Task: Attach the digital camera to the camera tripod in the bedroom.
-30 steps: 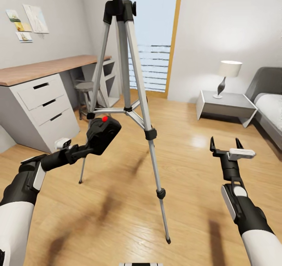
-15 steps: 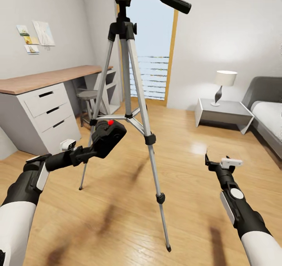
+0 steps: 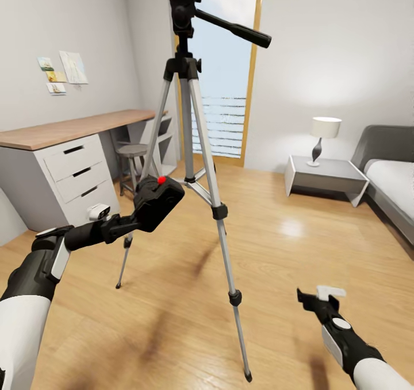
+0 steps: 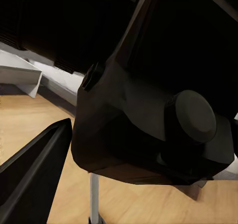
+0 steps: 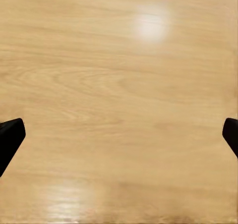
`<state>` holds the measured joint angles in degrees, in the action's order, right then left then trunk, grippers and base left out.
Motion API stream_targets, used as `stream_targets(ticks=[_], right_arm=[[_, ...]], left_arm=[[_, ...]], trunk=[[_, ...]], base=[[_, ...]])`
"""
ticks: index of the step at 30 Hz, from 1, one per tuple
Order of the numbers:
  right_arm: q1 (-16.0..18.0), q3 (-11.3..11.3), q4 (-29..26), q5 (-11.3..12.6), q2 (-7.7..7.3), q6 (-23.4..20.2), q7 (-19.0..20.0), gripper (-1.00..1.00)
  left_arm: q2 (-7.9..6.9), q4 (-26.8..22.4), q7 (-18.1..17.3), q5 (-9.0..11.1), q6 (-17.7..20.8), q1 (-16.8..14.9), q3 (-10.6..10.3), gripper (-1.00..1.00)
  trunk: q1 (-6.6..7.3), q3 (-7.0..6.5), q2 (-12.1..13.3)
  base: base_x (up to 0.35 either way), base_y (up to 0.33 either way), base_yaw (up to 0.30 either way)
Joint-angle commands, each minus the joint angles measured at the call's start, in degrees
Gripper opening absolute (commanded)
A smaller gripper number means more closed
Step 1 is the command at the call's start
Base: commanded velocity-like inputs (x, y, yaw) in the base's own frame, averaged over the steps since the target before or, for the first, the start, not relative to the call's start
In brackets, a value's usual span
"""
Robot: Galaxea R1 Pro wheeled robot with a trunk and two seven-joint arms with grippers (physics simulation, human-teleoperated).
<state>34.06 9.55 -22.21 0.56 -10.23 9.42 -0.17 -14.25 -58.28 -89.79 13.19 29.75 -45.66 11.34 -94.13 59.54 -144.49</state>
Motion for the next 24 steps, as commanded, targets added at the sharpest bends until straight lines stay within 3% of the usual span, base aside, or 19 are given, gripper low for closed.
stream_targets(ticks=[1,7,14,24], right_arm=[[0.04,0.08,1.73,0.04,-0.02,0.64,-0.01,1.00],[0.00,0.04,10.40,-0.02,-0.35,3.31,-0.01,1.00],[-0.04,-0.02,21.95,-0.05,-2.31,5.29,0.13,1.00],[-1.53,-0.12,26.12,-0.10,-2.79,7.08,0.12,1.00]], left_arm=[[-0.06,0.00,-0.21,-0.01,0.55,-0.01,0.00,-1.00],[-0.32,-0.05,-0.21,-0.01,0.57,-0.01,0.00,-1.00],[-0.71,-0.09,-0.21,-0.01,0.64,0.00,0.00,-1.00],[-0.88,-0.16,-0.21,-0.01,0.66,0.01,0.07,-1.00]], trunk=[[0.04,-0.18,0.00],[0.19,-1.51,0.08],[0.37,-3.06,0.17],[0.63,-5.28,0.30]], base=[[0.000,0.000,0.000],[0.000,0.000,0.000],[0.000,0.000,0.000],[0.000,0.000,0.000]])
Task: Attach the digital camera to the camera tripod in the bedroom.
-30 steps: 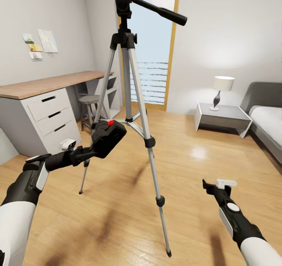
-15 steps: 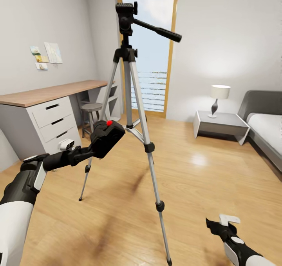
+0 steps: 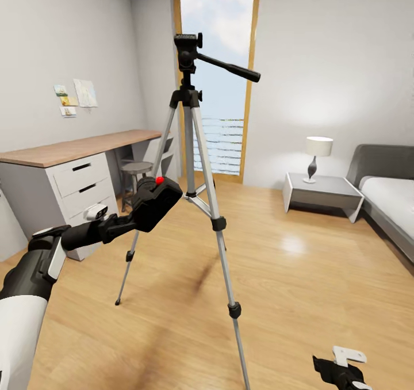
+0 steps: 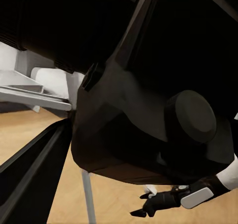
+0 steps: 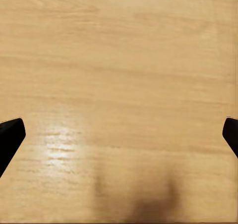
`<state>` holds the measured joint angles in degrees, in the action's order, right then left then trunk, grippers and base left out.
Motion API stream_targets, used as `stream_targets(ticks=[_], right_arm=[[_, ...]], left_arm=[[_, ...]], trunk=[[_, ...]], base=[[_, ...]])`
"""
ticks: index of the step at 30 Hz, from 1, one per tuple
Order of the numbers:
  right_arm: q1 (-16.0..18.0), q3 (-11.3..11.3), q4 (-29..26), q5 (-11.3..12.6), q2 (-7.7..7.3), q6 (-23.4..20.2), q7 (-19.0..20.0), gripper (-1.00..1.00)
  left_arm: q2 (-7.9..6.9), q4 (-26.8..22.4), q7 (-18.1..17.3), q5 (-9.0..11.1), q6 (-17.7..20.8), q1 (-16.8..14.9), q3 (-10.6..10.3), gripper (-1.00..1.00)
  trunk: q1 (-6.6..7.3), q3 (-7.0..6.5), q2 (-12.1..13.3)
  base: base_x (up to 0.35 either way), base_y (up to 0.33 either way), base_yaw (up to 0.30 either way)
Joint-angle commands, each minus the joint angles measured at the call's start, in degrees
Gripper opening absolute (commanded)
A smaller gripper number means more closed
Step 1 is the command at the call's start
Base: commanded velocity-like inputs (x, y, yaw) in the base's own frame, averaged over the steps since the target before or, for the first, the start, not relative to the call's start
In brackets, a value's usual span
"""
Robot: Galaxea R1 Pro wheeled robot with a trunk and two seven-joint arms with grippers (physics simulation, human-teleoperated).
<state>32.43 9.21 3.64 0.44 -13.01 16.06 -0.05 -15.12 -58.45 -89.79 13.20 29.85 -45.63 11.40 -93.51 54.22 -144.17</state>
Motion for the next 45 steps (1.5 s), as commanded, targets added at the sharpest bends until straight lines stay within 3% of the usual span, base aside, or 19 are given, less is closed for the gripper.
stream_targets(ticks=[1,45], right_arm=[[-0.25,0.21,0.45,0.02,-0.01,0.58,0.01,1.00],[-1.49,0.19,0.84,0.01,1.06,0.81,-0.04,1.00]], left_arm=[[-0.04,0.00,-0.21,-0.02,0.55,-0.03,0.01,-1.00],[0.00,-0.09,-0.21,-0.02,0.64,-0.02,-0.07,-1.00]], trunk=[[0.04,-0.17,-0.01],[1.17,-9.92,0.58]], base=[[0.000,0.000,0.000],[0.000,0.000,0.000]])
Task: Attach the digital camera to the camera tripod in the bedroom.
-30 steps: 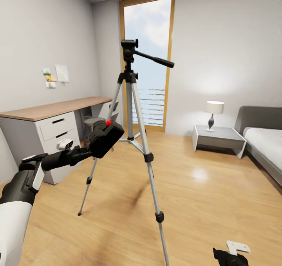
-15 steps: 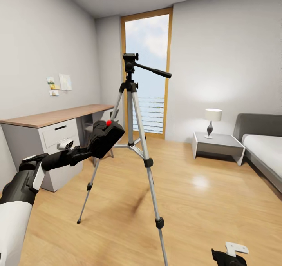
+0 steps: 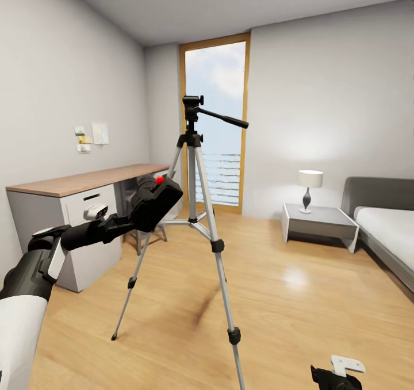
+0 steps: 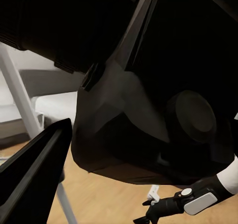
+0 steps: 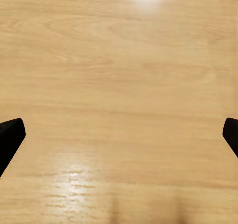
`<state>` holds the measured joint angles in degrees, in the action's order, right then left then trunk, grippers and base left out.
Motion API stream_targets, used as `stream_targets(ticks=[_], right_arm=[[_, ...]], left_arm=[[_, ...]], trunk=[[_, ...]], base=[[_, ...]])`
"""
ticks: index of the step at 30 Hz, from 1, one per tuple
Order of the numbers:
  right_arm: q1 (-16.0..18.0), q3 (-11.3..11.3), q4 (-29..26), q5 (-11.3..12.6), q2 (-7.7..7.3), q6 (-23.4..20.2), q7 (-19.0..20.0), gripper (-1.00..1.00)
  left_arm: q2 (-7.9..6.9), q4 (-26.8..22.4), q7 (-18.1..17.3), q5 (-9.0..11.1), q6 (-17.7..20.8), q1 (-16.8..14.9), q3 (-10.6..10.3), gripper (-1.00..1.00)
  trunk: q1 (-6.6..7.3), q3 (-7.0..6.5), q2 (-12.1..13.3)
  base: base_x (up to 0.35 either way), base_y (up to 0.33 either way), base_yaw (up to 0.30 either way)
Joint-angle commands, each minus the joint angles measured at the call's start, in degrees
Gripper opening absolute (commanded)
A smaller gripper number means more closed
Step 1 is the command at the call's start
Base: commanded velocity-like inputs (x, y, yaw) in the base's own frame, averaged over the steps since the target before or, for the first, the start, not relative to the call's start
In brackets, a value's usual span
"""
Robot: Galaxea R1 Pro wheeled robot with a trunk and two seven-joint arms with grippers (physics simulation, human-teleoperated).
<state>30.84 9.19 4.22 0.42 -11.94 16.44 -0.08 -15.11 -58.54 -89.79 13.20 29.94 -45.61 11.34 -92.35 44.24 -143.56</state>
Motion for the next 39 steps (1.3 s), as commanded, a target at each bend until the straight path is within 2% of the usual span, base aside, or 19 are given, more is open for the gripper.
stream_targets(ticks=[1,26,28,32,39], right_arm=[[0.10,0.22,0.26,0.03,-0.02,0.44,-0.01,1.00],[0.04,0.22,0.26,0.02,0.07,0.44,0.08,1.00],[0.04,0.22,0.26,0.02,0.07,0.44,0.08,1.00],[0.04,0.22,0.26,0.02,0.07,0.44,0.08,1.00],[0.06,0.22,0.26,0.02,0.07,0.44,0.08,1.00]], left_arm=[[-0.01,0.01,-0.21,-0.02,0.56,-0.05,0.00,-1.00],[-0.13,0.01,-0.21,-0.02,0.56,-0.06,0.08,-1.00],[-0.16,0.01,-0.21,-0.02,0.56,-0.06,0.08,-1.00],[-0.33,0.01,-0.21,-0.02,3.05,-0.05,0.10,-1.00],[-0.36,-0.06,-0.21,-0.02,3.56,-0.07,0.09,-1.00]], trunk=[[0.04,-0.16,-0.01],[0.68,-5.70,0.32],[1.12,-6.06,1.13],[2.00,-6.78,2.73],[3.54,-8.03,5.54]], base=[[0.000,0.000,0.000],[0.000,0.000,0.000],[0.000,0.000,0.000],[0.000,0.000,0.000],[0.000,0.000,0.000]])
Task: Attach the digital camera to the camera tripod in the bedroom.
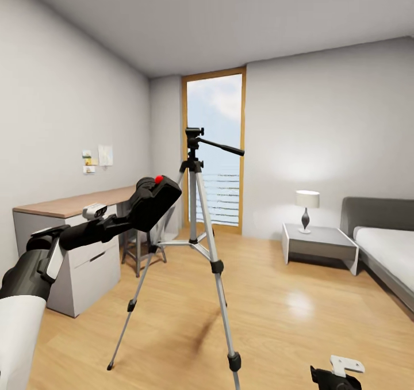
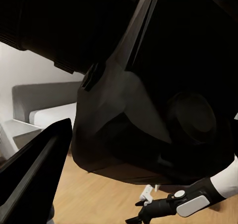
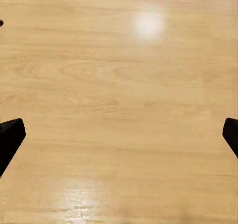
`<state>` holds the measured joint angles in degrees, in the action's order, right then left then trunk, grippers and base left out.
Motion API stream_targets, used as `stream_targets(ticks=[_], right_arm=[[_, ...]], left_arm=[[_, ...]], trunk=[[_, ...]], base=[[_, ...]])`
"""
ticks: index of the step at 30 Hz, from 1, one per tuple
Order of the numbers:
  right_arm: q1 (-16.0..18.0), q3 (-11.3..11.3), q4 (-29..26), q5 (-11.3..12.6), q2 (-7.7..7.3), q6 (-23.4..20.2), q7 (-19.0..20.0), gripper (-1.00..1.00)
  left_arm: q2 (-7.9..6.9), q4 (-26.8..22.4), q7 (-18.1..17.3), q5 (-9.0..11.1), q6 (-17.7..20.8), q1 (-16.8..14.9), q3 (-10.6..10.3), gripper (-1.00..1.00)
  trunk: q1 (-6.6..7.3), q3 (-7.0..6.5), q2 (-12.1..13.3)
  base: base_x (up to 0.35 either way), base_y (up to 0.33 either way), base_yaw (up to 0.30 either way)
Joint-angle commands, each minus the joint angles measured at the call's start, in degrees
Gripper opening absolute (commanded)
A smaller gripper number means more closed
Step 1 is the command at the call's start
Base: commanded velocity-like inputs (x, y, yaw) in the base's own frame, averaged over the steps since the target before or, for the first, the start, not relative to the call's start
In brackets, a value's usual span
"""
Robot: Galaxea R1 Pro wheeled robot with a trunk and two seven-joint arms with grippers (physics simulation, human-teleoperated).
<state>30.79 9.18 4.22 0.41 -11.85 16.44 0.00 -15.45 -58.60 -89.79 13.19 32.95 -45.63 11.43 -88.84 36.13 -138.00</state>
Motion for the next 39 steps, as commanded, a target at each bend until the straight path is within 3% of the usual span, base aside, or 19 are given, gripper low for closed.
stream_targets(ticks=[1,21,39], right_arm=[[0.10,0.22,0.26,0.03,-0.02,0.43,0.00,1.00],[0.08,0.22,0.26,0.03,-0.01,0.43,0.00,1.00],[0.08,0.22,0.26,0.03,0.15,0.43,0.08,1.00]], left_arm=[[-0.01,0.00,-0.21,-0.01,0.56,-0.04,0.00,-1.00],[-0.05,-0.02,-0.21,-0.01,0.68,-0.05,0.09,-1.00],[-1.10,-0.02,-0.21,-0.01,0.71,-0.06,0.18,-1.00]], trunk=[[0.24,-0.11,0.38],[4.63,-3.70,8.40],[8.58,-6.25,15.62]], base=[[0.000,0.000,0.000],[0.000,0.000,0.000],[0.000,0.000,0.000]])
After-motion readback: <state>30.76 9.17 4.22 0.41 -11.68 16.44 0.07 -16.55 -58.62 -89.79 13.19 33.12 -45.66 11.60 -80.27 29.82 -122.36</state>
